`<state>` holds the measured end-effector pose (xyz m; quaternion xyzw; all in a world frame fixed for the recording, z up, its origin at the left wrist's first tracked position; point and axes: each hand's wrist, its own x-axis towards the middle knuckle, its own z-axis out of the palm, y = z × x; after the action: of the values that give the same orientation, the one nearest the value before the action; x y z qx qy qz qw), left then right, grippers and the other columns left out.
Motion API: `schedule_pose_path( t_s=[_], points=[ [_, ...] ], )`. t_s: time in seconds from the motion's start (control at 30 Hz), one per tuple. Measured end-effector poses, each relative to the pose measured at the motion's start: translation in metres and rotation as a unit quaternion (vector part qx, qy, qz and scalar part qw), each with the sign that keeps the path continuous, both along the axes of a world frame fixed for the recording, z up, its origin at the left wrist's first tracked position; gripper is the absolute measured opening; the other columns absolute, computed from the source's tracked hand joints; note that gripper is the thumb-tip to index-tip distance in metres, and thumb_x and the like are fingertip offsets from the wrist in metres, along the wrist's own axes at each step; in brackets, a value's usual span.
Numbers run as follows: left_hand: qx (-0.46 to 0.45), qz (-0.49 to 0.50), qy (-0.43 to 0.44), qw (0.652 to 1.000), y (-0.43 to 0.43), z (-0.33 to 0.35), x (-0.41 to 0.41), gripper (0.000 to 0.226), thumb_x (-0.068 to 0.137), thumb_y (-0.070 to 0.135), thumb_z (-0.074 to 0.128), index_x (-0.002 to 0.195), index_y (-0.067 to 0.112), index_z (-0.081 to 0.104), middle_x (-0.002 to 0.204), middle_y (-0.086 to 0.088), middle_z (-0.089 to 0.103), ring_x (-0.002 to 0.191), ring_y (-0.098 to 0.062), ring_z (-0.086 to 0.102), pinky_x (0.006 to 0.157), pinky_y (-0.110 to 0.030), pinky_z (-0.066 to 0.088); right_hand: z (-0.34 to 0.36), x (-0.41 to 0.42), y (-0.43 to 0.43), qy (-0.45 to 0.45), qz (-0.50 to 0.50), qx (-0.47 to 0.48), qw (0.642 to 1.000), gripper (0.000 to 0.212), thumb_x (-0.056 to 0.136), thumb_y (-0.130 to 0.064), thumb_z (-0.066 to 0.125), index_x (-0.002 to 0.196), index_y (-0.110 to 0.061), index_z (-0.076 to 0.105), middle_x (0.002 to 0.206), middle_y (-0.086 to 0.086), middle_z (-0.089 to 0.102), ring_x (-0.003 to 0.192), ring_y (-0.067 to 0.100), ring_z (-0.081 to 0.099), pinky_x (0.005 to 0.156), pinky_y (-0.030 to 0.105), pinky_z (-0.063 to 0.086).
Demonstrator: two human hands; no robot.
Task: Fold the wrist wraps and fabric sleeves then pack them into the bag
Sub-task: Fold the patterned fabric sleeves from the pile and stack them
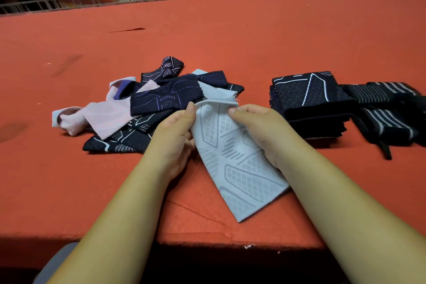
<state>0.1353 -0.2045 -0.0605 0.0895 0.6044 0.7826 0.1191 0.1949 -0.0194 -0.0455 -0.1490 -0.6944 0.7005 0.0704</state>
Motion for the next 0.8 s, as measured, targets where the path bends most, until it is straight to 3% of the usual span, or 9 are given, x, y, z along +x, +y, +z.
schedule_pose_path(
  t_s=[0.07, 0.1, 0.17, 0.27, 0.43, 0.57, 0.67, 0.73, 0.8],
  points=[
    [0.012, -0.009, -0.020, 1.000, 0.000, -0.001, 0.002, 0.048, 0.109, 0.040, 0.057, 0.133, 0.000, 0.068, 0.115, -0.021, 0.077, 0.080, -0.020, 0.076, 0.068, -0.034, 0.064, -0.002, 0.000, -0.002, 0.002, -0.015, -0.009, 1.000, 0.021, 0.098, -0.028, 0.077, 0.097, -0.007, 0.079, 0.095, 0.017, 0.081, 0.076, 0.025, 0.074, 0.078, 0.041, 0.063],
    [0.017, -0.007, -0.024, 1.000, 0.000, -0.001, 0.001, 0.048, 0.109, 0.041, 0.058, 0.133, 0.002, 0.069, 0.123, -0.023, 0.075, 0.093, -0.027, 0.078, 0.083, -0.044, 0.067, -0.003, 0.000, -0.004, 0.000, -0.019, -0.011, 1.000, 0.021, 0.098, -0.027, 0.077, 0.097, -0.006, 0.079, 0.094, 0.018, 0.081, 0.074, 0.025, 0.073, 0.076, 0.041, 0.063],
    [0.036, -0.001, -0.034, 0.999, -0.001, -0.001, -0.001, 0.051, 0.108, 0.046, 0.055, 0.132, 0.004, 0.072, 0.130, -0.023, 0.074, 0.117, -0.036, 0.074, 0.108, -0.056, 0.056, -0.004, 0.000, -0.006, -0.006, -0.020, -0.013, 1.000, 0.019, 0.099, -0.026, 0.076, 0.097, -0.007, 0.079, 0.089, 0.016, 0.080, 0.071, 0.024, 0.072, 0.069, 0.038, 0.062],
    [0.075, -0.003, -0.053, 0.996, -0.002, -0.001, -0.005, 0.067, 0.108, 0.054, 0.050, 0.141, -0.002, 0.063, 0.139, -0.027, 0.067, 0.134, -0.040, 0.064, 0.120, -0.059, 0.043, -0.002, 0.001, -0.009, -0.019, -0.008, -0.037, 0.999, 0.014, 0.100, -0.021, 0.076, 0.102, -0.008, 0.080, 0.090, 0.014, 0.081, 0.071, 0.024, 0.074, 0.062, 0.034, 0.062],
    [0.151, -0.047, -0.081, 0.984, -0.003, -0.006, -0.014, 0.080, 0.109, 0.055, 0.052, 0.151, -0.014, 0.045, 0.151, -0.036, 0.053, 0.143, -0.048, 0.053, 0.125, -0.062, 0.036, 0.001, -0.001, -0.013, -0.038, -0.010, -0.093, 0.995, 0.012, 0.093, -0.014, 0.079, 0.103, -0.010, 0.083, 0.091, 0.016, 0.081, 0.080, 0.033, 0.078, 0.073, 0.045, 0.064],
    [0.178, -0.028, -0.117, 0.977, 0.001, -0.001, -0.008, 0.066, 0.113, 0.047, 0.045, 0.144, -0.012, 0.053, 0.143, -0.036, 0.060, 0.135, -0.045, 0.062, 0.121, -0.056, 0.041, 0.007, 0.001, -0.014, -0.077, 0.002, -0.156, 0.985, 0.015, 0.091, -0.011, 0.075, 0.101, -0.006, 0.084, 0.093, 0.022, 0.078, 0.078, 0.033, 0.073, 0.073, 0.045, 0.060],
    [0.189, -0.014, -0.128, 0.973, 0.001, -0.001, -0.010, 0.045, 0.110, 0.043, 0.053, 0.132, 0.006, 0.066, 0.132, -0.027, 0.070, 0.126, -0.040, 0.068, 0.115, -0.052, 0.049, 0.007, 0.002, -0.014, -0.073, 0.014, -0.122, 0.990, 0.018, 0.090, -0.013, 0.071, 0.102, -0.010, 0.084, 0.093, 0.020, 0.078, 0.079, 0.031, 0.070, 0.075, 0.044, 0.057],
    [0.150, -0.001, -0.123, 0.981, -0.001, -0.001, -0.012, 0.043, 0.108, 0.045, 0.056, 0.125, 0.009, 0.072, 0.110, -0.014, 0.075, 0.116, -0.031, 0.068, 0.109, -0.046, 0.052, 0.009, 0.003, -0.013, -0.049, 0.036, -0.074, 0.995, 0.016, 0.092, -0.014, 0.068, 0.099, -0.009, 0.082, 0.087, 0.014, 0.074, 0.078, 0.028, 0.066, 0.073, 0.041, 0.052],
    [0.087, -0.008, -0.124, 0.988, -0.002, -0.004, -0.014, 0.043, 0.107, 0.043, 0.058, 0.126, 0.007, 0.075, 0.116, -0.016, 0.076, 0.116, -0.032, 0.068, 0.110, -0.047, 0.053, 0.013, 0.006, -0.011, -0.037, 0.059, -0.018, 0.997, 0.017, 0.094, -0.020, 0.068, 0.092, -0.007, 0.079, 0.082, 0.010, 0.072, 0.076, 0.026, 0.065, 0.072, 0.039, 0.050]
  ],
)
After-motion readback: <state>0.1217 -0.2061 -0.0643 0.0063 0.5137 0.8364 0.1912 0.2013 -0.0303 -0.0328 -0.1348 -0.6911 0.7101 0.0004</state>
